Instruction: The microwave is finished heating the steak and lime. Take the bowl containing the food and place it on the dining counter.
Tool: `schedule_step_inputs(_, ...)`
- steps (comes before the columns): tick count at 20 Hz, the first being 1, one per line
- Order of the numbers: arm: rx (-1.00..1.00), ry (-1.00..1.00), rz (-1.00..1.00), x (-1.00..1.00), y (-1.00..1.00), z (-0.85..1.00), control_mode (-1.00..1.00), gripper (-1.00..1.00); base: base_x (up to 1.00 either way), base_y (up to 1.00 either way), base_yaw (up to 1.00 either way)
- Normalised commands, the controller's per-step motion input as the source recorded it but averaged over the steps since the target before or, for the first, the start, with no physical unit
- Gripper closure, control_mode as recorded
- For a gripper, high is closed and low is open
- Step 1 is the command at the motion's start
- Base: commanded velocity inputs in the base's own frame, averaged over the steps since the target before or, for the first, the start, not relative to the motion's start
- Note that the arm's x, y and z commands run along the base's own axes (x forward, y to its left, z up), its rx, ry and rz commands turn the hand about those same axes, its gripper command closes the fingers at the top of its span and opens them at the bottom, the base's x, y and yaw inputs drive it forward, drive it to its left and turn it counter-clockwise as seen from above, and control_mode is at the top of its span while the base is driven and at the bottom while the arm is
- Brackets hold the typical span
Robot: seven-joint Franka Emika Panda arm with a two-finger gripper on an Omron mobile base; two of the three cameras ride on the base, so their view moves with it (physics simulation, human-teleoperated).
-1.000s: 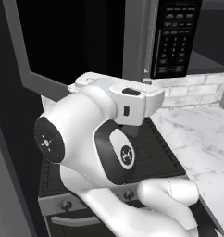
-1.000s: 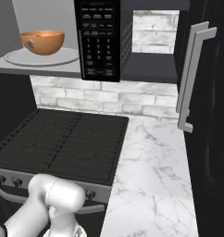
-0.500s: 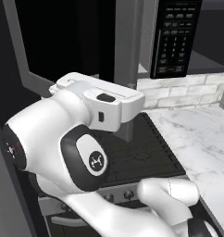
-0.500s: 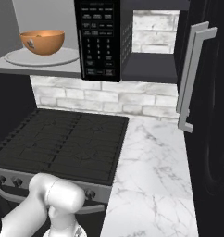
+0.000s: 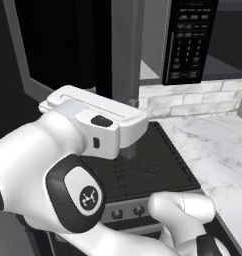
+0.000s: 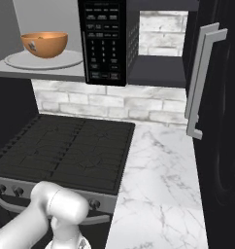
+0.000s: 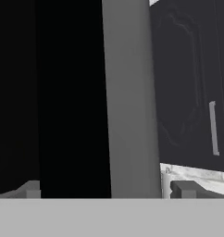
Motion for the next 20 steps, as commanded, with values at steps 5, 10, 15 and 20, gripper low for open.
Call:
schedule_step_inputs(5,0.01,-0.07,0.01,-0.78,-0.05,0.00,-1.00,-1.00,0.00,0.00,0.00)
schedule_step_inputs(10,0.00,-0.01,-0.03,0.22,0.27,-0.01,-1.00,-1.00,0.00,0.00,0.00)
schedule_step_inputs(15,-0.01,0.00,-0.02,0.22,0.24,0.00,-1.00,-1.00,0.00,0.00,0.00)
schedule_step_inputs(20,0.00,-0.03,0.03,-0.72,0.00,-0.09,-1.00,-1.00,0.00,0.00,0.00)
